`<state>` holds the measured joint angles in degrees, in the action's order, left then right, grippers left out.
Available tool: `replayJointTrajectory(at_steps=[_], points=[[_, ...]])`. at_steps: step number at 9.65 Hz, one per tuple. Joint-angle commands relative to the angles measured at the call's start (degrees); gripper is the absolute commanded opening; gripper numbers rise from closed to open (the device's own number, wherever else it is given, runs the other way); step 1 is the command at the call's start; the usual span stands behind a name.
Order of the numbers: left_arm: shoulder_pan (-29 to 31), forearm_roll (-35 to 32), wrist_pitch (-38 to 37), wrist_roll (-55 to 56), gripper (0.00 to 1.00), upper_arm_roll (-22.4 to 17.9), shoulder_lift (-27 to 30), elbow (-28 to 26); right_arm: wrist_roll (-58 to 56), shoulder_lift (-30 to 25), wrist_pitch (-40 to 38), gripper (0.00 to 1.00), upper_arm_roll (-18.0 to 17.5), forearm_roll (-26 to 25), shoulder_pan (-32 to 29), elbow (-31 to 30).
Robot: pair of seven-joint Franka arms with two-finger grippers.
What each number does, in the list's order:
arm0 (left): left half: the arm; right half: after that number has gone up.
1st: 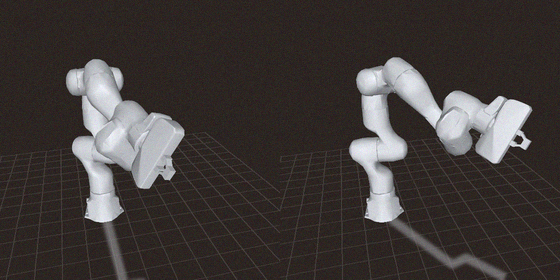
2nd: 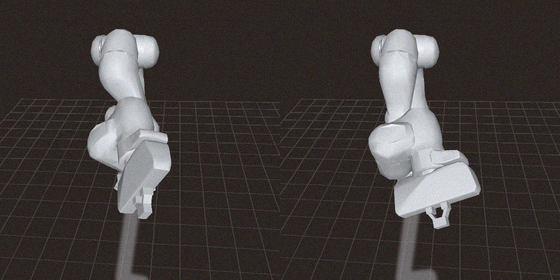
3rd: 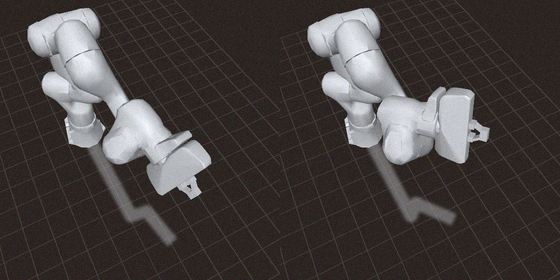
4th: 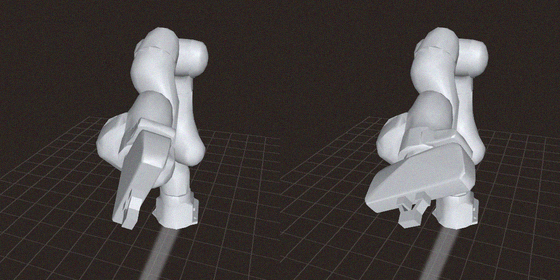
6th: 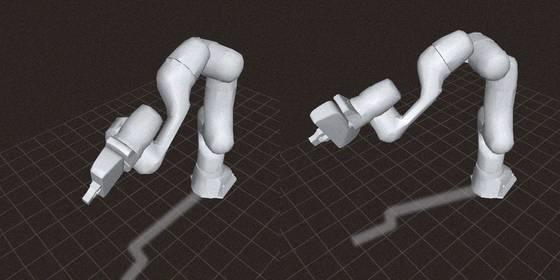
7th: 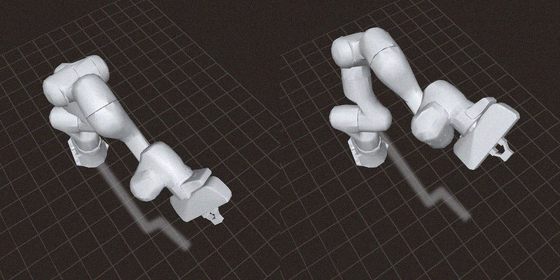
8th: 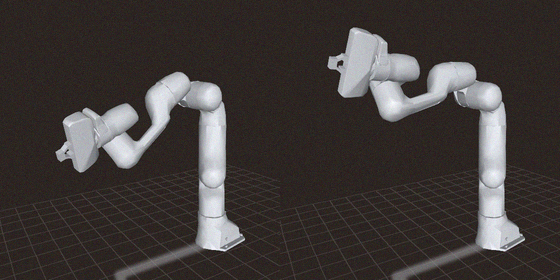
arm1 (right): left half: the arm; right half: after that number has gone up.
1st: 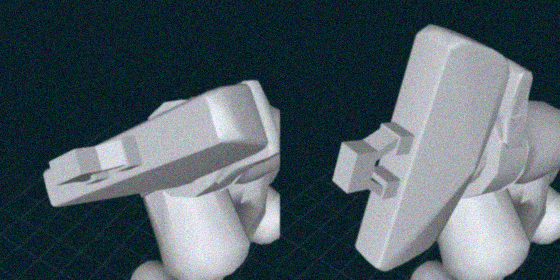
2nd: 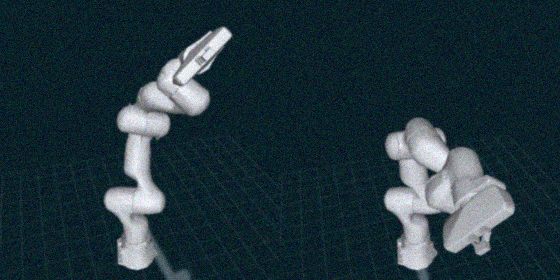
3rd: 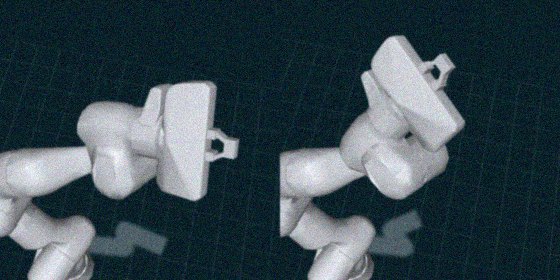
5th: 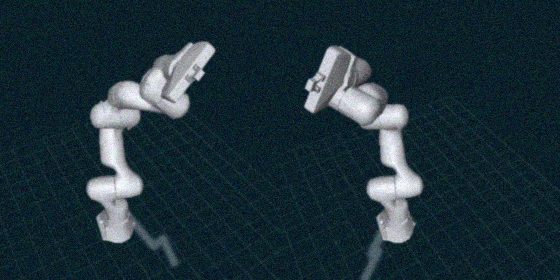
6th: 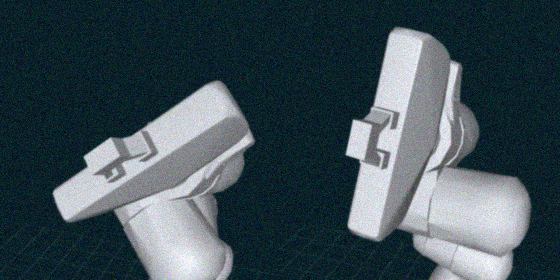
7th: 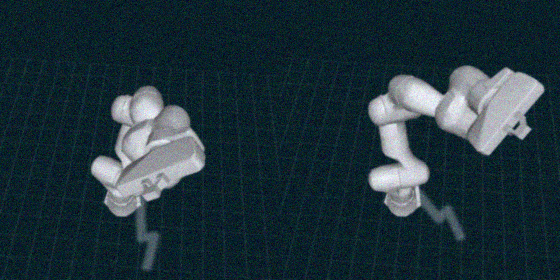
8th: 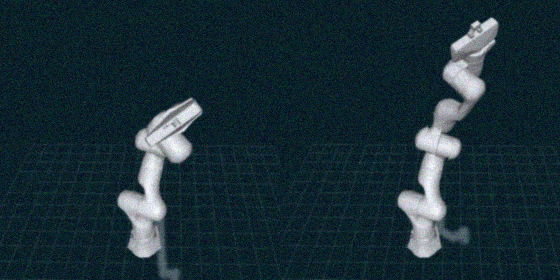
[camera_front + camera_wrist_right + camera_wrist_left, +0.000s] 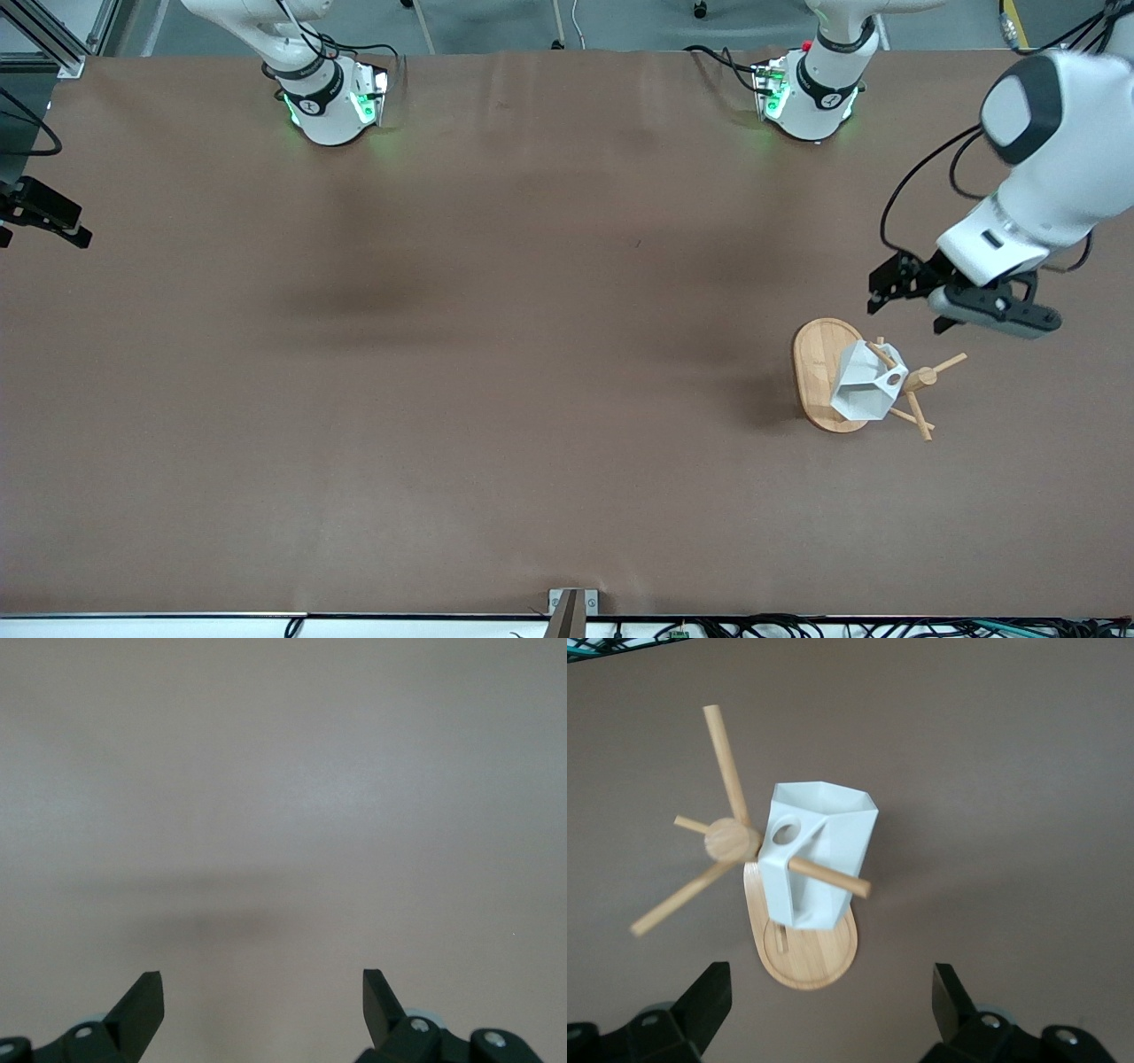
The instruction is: Hang cup on rack
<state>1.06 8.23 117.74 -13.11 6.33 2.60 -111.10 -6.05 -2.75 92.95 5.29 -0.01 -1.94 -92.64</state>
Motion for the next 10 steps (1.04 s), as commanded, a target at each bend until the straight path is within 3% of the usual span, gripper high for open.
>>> replayJointTrajectory(at_steps=[1, 2, 5, 7, 10], points=[[-0.2, -2.2, -9.0, 0.8, 1.00, -1.0, 0.8, 4.1, 0.8, -1.6, 0.1, 0.99, -0.3, -0.8, -0.1, -1.5], [0.1, -5.9, -14.6, 2.2, 1.00, -0.9, 0.7, 9.0, 0.4, -1.6, 0.0, 0.99, -0.3, -0.8, -0.3, -1.4], [0.1, -7.0, -22.1, 5.1, 1.00, -0.9, -0.8, 16.8, 0.3, -1.3, -0.1, 1.00, -0.3, -0.7, -0.4, -0.4], [-0.1, -9.3, -25.2, 10.6, 1.00, 0.3, -0.8, 18.5, -2.3, -1.0, -0.1, 1.00, -0.1, -0.8, -0.5, 1.2], [-0.1, -10.5, -26.1, 10.5, 1.00, 1.2, -1.1, 19.2, -1.9, -0.8, -0.3, 1.00, 0.0, -0.8, -0.4, 1.1]])
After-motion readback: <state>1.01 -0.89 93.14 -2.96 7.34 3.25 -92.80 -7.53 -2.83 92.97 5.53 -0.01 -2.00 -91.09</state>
